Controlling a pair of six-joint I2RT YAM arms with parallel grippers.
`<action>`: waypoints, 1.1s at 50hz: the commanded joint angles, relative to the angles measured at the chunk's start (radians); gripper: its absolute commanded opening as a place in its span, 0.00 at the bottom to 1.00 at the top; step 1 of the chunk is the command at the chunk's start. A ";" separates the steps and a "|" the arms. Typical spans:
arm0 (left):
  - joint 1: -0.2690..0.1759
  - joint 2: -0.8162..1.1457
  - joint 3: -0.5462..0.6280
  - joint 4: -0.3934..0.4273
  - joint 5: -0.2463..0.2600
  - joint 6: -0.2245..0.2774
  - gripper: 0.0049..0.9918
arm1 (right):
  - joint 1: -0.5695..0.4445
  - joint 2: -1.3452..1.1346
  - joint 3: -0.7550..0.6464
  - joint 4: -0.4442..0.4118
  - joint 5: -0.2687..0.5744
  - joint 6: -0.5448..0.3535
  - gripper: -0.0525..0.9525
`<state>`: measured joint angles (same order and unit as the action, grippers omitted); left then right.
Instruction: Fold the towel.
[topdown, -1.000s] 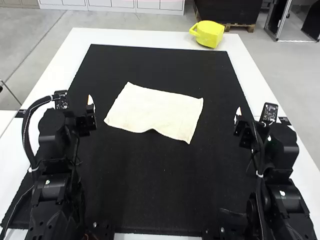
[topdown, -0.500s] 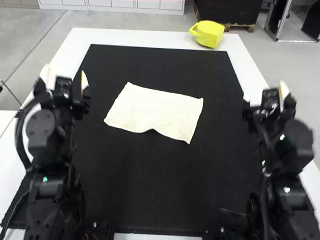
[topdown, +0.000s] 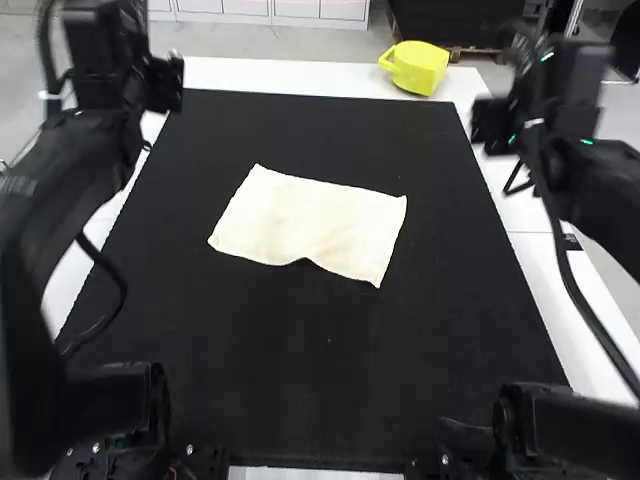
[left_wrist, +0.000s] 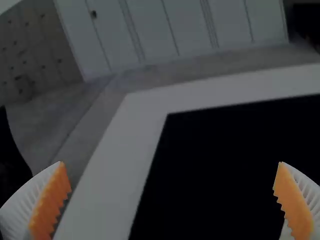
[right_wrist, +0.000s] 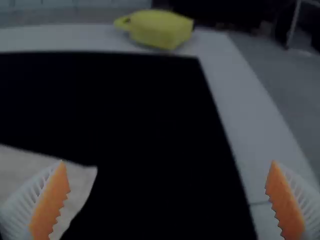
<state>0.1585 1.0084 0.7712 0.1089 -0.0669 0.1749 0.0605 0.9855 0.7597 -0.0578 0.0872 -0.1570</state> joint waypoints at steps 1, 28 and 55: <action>-0.008 0.062 0.031 -0.032 0.056 -0.018 0.97 | -0.002 0.099 -0.030 -0.050 -0.141 0.214 0.95; -0.131 0.463 -0.012 -0.041 0.220 -0.023 0.97 | 0.076 0.259 -0.188 0.079 -0.236 0.307 0.96; -0.119 0.814 0.192 0.037 0.254 -0.064 0.96 | 0.076 0.481 -0.119 0.277 -0.254 0.330 0.95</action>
<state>0.0391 1.7844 0.9089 0.1314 0.1730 0.1253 0.1242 1.4204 0.6025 0.1909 -0.1543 0.1616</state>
